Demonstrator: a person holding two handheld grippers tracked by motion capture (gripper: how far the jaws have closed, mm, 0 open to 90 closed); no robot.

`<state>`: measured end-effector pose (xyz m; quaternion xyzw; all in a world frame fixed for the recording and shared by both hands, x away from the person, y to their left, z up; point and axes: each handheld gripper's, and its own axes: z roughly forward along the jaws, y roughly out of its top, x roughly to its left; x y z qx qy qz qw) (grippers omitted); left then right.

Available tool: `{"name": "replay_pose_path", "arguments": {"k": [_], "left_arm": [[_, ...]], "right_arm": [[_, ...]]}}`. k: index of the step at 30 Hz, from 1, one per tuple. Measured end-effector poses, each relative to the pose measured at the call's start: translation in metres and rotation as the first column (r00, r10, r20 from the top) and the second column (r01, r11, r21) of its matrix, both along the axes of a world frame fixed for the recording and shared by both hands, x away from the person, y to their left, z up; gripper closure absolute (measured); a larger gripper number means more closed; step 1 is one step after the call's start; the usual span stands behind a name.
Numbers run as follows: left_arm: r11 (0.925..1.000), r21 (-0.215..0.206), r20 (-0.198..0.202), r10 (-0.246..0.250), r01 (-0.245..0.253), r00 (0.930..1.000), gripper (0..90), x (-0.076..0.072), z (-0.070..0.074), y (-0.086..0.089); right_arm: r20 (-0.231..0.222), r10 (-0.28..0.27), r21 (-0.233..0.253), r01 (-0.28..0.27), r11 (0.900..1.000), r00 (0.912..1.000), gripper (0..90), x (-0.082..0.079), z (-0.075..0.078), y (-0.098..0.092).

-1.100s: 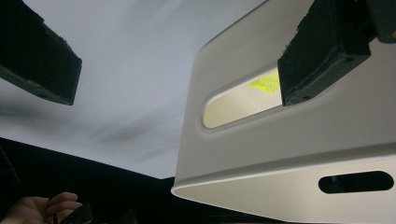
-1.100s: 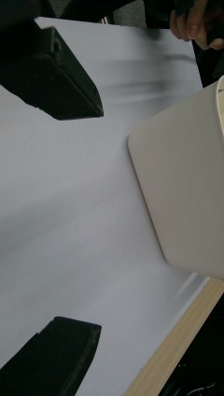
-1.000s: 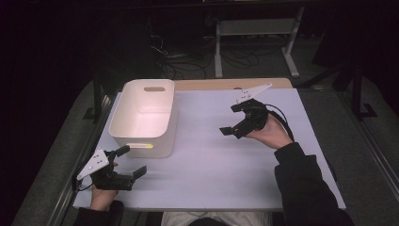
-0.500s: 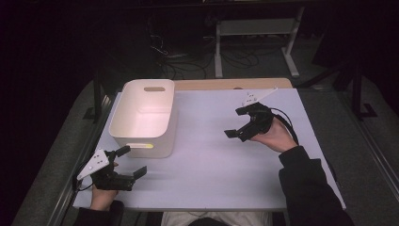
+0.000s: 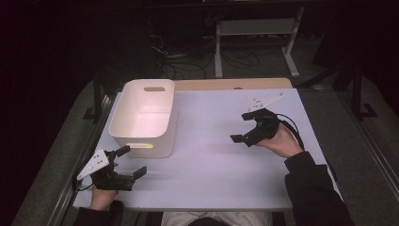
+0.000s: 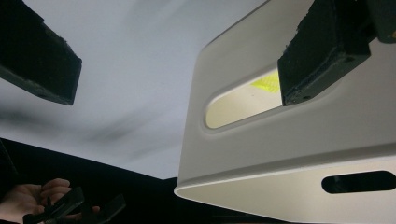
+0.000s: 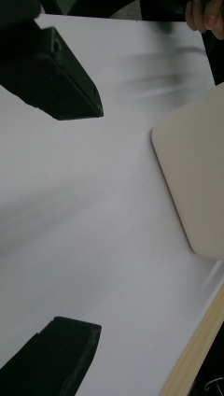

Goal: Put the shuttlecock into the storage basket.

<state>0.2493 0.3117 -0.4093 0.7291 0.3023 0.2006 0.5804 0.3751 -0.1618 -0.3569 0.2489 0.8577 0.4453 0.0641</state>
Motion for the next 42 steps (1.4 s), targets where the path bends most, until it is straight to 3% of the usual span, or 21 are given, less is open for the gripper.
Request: {"name": "replay_pose_path", "arguments": {"k": [26,42], "left_arm": [[1.0000,0.000,0.001,-0.002,0.002,1.0000,0.0,0.000,0.000,0.000],[1.0000,0.002,0.002,0.003,-0.003,1.0000,0.0,0.001,0.000,0.000]], "right_arm": [[-0.001,-0.078,0.048,0.078,0.996,0.9969,0.0,-0.024,-0.018,-0.033],[-0.001,-0.124,0.049,0.124,0.991,0.9923,0.0,-0.038,-0.031,-0.053]]}}
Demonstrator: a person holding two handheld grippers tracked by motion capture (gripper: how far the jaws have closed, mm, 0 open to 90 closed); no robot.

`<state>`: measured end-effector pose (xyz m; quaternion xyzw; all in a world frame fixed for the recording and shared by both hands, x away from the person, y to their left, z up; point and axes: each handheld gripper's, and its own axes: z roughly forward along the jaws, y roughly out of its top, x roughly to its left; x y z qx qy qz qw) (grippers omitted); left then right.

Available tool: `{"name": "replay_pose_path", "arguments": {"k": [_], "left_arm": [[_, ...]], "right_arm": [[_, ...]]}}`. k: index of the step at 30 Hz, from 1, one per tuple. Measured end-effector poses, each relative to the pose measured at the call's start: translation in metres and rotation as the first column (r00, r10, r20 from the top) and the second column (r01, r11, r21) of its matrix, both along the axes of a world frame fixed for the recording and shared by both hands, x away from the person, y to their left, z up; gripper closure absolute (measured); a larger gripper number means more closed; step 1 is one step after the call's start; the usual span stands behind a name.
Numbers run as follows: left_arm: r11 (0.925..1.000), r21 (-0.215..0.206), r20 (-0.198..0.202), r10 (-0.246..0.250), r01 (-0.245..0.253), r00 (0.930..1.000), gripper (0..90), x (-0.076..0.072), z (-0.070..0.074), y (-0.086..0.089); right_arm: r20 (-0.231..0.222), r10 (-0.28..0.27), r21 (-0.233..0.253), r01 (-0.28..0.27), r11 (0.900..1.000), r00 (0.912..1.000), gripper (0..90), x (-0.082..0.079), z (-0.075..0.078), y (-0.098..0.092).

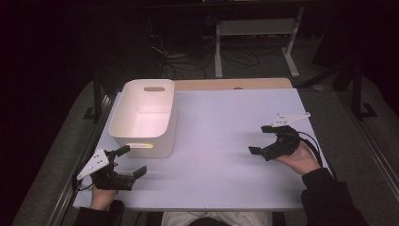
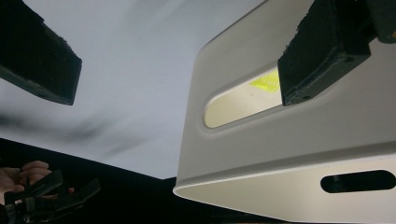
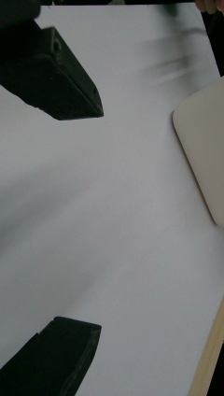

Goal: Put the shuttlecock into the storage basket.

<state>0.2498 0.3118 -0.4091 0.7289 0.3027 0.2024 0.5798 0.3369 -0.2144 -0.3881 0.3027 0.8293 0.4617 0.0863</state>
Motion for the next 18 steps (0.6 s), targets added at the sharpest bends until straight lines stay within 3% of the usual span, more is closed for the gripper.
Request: {"name": "replay_pose_path", "arguments": {"k": [18], "left_arm": [[1.0000,-0.002,-0.002,0.005,-0.005,1.0000,0.0,0.000,0.000,0.000]], "right_arm": [[0.007,-0.076,0.018,0.076,0.997,0.9971,0.0,-0.016,-0.017,-0.027]]}}
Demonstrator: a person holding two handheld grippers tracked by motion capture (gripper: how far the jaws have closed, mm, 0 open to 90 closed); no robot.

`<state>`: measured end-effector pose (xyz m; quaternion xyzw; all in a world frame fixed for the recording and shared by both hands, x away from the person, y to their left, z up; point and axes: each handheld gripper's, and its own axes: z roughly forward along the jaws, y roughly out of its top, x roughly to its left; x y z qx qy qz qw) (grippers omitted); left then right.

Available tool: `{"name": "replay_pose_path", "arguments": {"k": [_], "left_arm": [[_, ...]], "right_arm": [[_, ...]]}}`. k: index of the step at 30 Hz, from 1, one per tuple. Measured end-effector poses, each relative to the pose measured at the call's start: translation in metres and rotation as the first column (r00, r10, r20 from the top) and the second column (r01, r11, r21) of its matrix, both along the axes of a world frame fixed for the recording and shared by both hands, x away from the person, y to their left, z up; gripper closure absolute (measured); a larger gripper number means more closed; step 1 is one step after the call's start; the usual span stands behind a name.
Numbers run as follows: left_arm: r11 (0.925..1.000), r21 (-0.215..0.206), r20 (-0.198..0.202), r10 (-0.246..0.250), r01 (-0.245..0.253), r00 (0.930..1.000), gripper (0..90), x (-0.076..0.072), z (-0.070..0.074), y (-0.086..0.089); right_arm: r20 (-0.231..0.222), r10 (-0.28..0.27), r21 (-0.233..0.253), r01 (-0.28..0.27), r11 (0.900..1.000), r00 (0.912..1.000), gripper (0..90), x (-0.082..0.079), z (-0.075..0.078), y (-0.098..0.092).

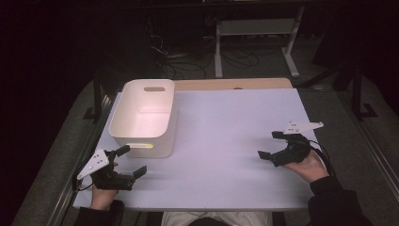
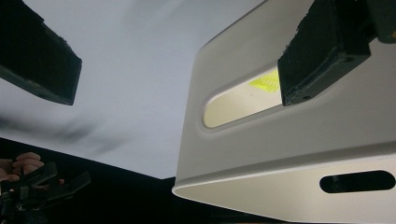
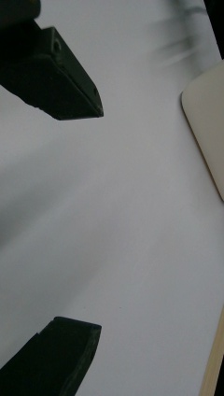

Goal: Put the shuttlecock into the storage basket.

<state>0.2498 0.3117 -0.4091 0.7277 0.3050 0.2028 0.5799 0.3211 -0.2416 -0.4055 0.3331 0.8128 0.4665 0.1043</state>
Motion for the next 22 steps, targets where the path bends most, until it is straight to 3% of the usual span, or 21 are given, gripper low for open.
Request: {"name": "replay_pose_path", "arguments": {"k": [22], "left_arm": [[1.0000,0.002,-0.001,0.000,0.000,1.0000,0.0,0.000,0.000,0.000]], "right_arm": [[0.024,-0.058,-0.020,0.059,0.998,0.9980,0.0,-0.014,-0.018,-0.014]]}}
